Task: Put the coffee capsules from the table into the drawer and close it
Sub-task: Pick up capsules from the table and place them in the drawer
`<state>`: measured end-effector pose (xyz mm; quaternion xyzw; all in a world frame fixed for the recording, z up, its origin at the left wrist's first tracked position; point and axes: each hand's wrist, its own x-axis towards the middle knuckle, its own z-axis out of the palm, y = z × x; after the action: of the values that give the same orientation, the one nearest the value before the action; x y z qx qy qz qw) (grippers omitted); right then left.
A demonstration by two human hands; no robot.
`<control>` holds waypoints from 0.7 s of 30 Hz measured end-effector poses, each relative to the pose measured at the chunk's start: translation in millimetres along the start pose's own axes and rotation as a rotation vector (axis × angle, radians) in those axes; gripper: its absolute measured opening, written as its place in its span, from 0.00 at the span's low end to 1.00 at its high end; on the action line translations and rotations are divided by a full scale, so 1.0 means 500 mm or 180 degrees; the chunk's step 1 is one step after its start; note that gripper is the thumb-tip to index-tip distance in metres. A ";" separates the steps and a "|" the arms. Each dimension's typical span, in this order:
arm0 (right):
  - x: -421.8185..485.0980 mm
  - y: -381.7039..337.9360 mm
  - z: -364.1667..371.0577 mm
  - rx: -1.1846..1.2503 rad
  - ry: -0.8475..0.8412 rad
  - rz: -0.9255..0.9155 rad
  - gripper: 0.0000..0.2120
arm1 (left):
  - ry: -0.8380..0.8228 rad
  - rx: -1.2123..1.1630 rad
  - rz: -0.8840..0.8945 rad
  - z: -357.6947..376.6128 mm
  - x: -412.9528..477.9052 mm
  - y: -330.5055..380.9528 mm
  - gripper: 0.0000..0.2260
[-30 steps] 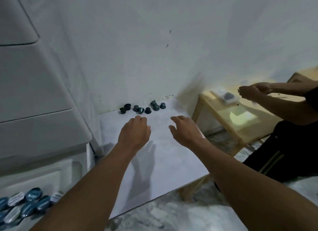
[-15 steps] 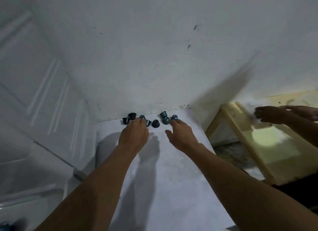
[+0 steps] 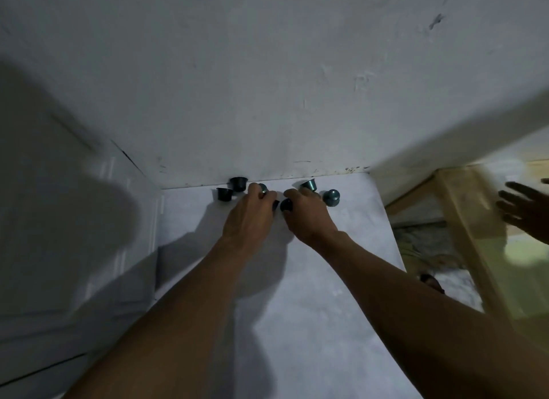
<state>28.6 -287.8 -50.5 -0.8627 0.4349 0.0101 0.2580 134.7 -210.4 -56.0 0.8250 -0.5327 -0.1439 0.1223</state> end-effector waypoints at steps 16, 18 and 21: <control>-0.030 0.007 -0.003 -0.0008 -0.0015 0.0004 0.05 | -0.0105 -0.0046 -0.0072 0.010 -0.027 0.005 0.06; -0.059 0.011 -0.014 -0.0006 0.0040 0.0014 0.04 | 0.0030 0.0211 0.0011 0.000 -0.053 0.022 0.07; -0.107 0.023 -0.032 -0.0048 0.0152 0.0017 0.03 | 0.0053 0.0339 0.0059 -0.017 -0.097 0.050 0.07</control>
<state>-16.5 -260.9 -28.9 -0.8634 0.4432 -0.0065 0.2411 98.1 -175.9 -34.0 0.8265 -0.5461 -0.1074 0.0840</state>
